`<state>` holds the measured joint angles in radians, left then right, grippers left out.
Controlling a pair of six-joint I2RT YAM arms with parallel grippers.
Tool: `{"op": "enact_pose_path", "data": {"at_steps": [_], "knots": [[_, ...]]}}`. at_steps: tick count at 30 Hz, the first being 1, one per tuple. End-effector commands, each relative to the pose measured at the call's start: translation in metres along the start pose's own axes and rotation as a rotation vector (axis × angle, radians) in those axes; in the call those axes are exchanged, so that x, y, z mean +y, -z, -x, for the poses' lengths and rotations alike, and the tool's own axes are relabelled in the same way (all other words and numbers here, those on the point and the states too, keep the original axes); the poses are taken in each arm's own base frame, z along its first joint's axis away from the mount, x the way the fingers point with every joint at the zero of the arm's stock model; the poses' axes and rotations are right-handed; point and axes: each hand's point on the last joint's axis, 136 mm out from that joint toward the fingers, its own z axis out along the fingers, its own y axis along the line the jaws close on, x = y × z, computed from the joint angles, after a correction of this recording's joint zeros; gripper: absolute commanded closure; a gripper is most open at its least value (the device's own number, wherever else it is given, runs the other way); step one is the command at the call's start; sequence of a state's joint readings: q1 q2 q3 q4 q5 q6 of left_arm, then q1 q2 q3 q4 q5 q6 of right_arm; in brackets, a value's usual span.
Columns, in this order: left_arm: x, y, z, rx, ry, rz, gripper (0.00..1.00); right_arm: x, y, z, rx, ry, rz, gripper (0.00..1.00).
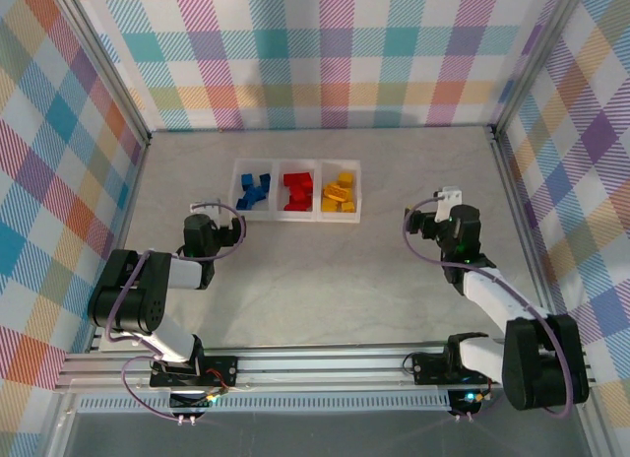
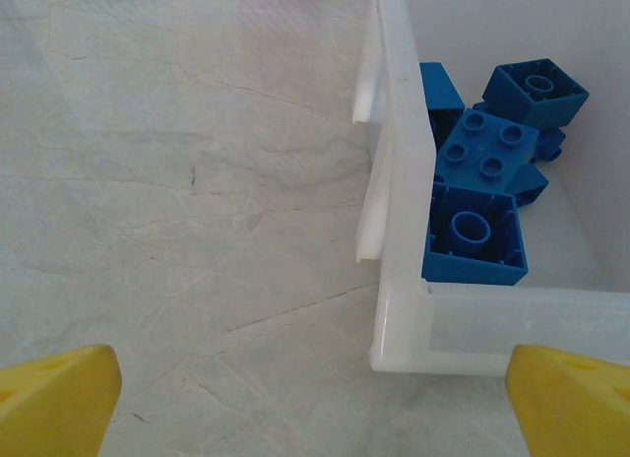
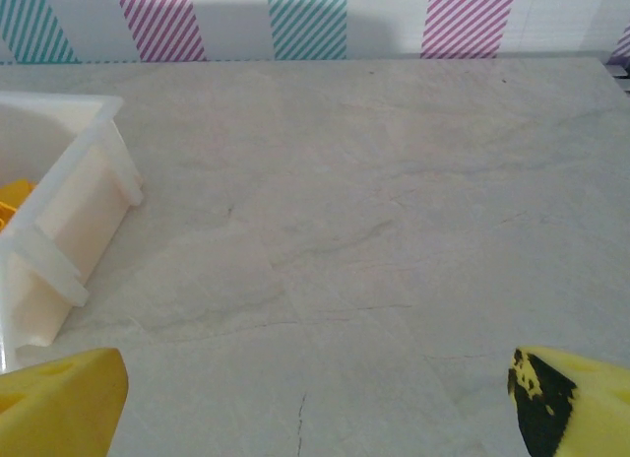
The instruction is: Sort the legos into containers by color
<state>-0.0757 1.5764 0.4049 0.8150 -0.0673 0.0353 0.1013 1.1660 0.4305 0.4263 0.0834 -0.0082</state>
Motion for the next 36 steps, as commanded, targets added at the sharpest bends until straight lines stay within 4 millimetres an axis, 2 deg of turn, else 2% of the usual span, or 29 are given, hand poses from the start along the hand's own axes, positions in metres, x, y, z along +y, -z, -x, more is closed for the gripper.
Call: {"op": "enact_pose_path", "data": {"at_steps": [1, 4, 10, 14, 16, 18, 24, 36], "knots": [[-0.001, -0.002, 0.013, -0.038, -0.002, -0.015, 0.0, -0.005, -0.007, 0.002, -0.069, -0.011, 0.025, 0.01], [0.0, -0.002, 0.013, -0.038, -0.003, -0.014, 0.0, -0.012, -0.018, -0.004, -0.075, -0.016, 0.025, 0.01], [-0.001, -0.002, 0.013, -0.039, -0.003, -0.016, 0.0, -0.024, -0.026, -0.016, -0.083, -0.076, 0.039, 0.01], [0.0, -0.002, 0.013, -0.04, -0.002, -0.014, 0.0, -0.015, -0.041, -0.031, -0.067, -0.058, 0.098, 0.01], [-0.001, -0.002, 0.013, -0.04, -0.002, -0.015, 0.0, -0.001, -0.038, -0.033, -0.05, -0.016, 0.183, 0.01], [0.0, -0.002, 0.013, -0.04, -0.002, -0.015, 0.0, 0.004, -0.041, -0.033, -0.037, -0.012, 0.216, 0.01], [0.0, -0.002, 0.013, -0.038, -0.002, -0.014, 0.0, -0.018, -0.048, -0.034, -0.009, -0.075, 0.102, 0.01], [0.0, -0.002, 0.013, -0.039, -0.002, -0.013, 0.0, -0.017, -0.048, -0.033, -0.01, -0.063, 0.089, 0.01]]}}
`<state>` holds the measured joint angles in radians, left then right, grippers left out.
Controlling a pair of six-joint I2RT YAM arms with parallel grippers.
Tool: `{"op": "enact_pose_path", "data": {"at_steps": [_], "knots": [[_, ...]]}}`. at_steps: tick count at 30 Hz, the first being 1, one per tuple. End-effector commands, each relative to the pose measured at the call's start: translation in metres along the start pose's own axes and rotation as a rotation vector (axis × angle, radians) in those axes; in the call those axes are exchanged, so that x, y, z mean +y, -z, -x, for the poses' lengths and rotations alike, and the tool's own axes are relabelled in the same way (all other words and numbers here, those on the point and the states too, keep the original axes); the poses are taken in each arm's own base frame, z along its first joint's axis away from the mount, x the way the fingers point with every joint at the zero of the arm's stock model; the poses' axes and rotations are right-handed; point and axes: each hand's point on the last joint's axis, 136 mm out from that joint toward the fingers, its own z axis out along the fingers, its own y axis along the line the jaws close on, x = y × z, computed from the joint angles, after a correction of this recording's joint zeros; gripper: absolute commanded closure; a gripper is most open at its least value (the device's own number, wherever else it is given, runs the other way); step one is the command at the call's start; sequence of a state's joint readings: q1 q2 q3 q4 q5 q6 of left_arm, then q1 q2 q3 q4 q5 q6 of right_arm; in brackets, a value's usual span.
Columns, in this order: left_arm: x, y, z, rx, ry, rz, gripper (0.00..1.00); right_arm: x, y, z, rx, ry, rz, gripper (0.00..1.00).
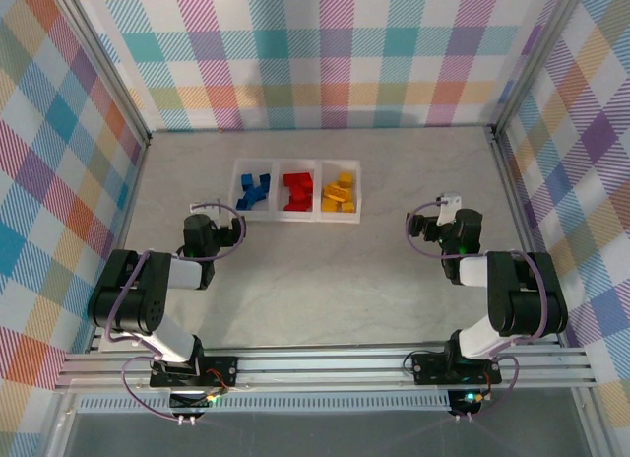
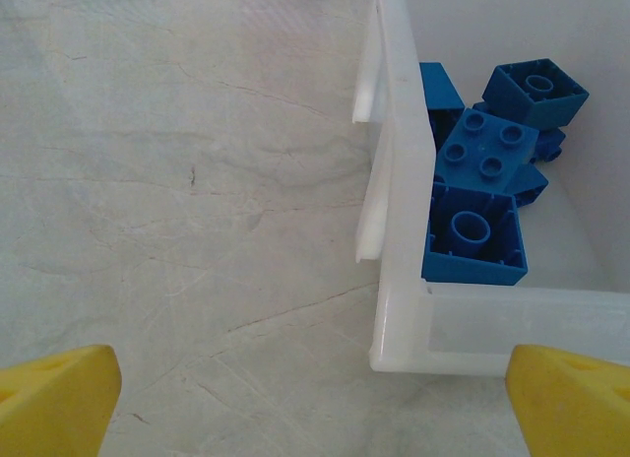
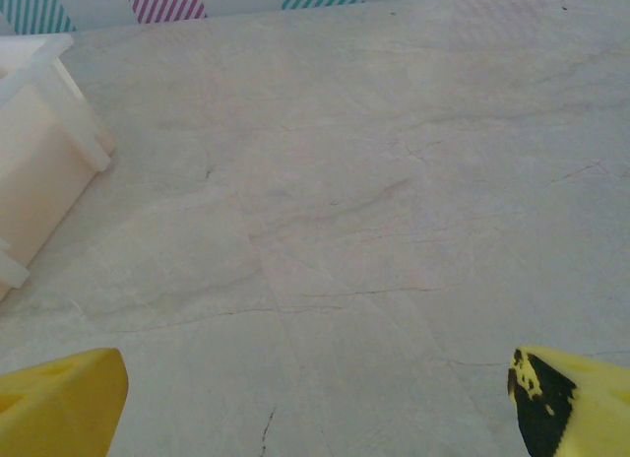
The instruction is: Sort the legos into containers by color
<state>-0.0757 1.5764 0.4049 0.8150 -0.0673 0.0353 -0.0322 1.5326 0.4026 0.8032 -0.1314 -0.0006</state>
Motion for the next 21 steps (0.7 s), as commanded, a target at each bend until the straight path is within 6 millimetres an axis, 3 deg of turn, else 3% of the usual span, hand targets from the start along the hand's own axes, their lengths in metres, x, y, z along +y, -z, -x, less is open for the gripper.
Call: {"op": "enact_pose_path", "data": {"at_steps": [1, 21], "knots": [[0.0001, -0.0017, 0.0126, -0.037, -0.002, -0.014, 0.0, 0.0006, -0.0016, 0.0089, -0.024, -0.001, -0.003, 0.01], [0.0001, -0.0019, 0.0129, -0.038, -0.002, -0.013, 0.0, 0.0006, -0.002, 0.0087, -0.022, 0.002, -0.006, 0.01]]}}
